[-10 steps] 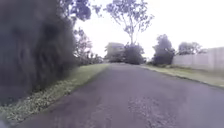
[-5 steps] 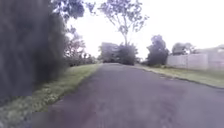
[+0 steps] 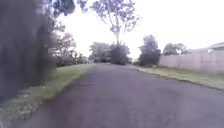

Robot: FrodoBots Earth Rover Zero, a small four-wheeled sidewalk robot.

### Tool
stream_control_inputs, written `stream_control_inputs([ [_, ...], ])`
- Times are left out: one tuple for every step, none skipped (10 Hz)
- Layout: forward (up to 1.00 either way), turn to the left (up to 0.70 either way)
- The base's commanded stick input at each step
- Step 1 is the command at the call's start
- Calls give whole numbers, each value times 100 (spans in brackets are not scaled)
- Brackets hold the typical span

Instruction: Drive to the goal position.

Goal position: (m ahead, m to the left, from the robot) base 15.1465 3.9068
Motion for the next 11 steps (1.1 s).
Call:
stream_control_inputs([
  [85,0],
  [85,0],
  [85,0],
  [85,0],
  [85,0],
  [85,0],
  [85,0],
  [85,0],
  [85,0],
  [85,0],
  [85,0],
])
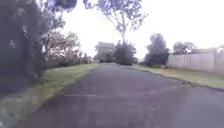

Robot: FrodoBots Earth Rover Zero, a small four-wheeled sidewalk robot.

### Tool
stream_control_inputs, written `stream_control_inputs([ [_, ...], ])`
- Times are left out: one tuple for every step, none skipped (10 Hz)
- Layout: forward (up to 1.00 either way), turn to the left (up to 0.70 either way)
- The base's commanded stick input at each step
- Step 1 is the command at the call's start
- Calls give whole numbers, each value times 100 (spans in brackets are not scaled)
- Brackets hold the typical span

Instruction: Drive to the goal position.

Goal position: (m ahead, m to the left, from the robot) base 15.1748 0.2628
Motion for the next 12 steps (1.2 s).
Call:
stream_control_inputs([
  [85,0],
  [85,0],
  [85,0],
  [85,0],
  [85,0],
  [85,-2],
  [85,-10],
  [85,-18],
  [85,-31],
  [85,-21],
  [85,-15],
  [85,-9],
])
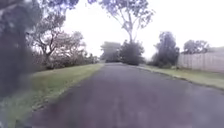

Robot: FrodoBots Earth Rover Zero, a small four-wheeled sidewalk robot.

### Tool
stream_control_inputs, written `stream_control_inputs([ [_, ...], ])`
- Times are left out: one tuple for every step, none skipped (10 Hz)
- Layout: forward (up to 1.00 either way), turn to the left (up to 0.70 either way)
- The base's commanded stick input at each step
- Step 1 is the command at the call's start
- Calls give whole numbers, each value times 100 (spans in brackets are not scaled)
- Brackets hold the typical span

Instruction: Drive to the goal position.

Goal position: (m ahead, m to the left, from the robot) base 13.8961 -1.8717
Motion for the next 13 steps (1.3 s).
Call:
stream_control_inputs([
  [85,-4],
  [85,0],
  [85,0],
  [85,0],
  [85,0],
  [85,0],
  [85,0],
  [85,0],
  [85,0],
  [85,0],
  [85,0],
  [85,0],
  [85,0],
])
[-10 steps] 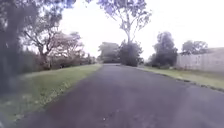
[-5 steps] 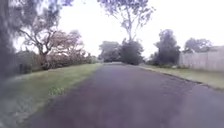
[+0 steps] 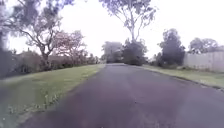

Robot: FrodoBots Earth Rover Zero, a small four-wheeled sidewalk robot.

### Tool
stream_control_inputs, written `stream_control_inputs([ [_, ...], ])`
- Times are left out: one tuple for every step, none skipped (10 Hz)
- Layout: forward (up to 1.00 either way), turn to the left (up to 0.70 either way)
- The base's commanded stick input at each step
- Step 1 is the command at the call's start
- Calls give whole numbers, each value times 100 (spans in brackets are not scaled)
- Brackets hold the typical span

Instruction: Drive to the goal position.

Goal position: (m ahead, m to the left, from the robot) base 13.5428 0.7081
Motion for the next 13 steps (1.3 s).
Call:
stream_control_inputs([
  [85,0],
  [85,0],
  [85,0],
  [85,0],
  [85,0],
  [85,0],
  [85,0],
  [85,0],
  [85,-4],
  [85,-11],
  [85,-17],
  [85,-23],
  [85,-29],
])
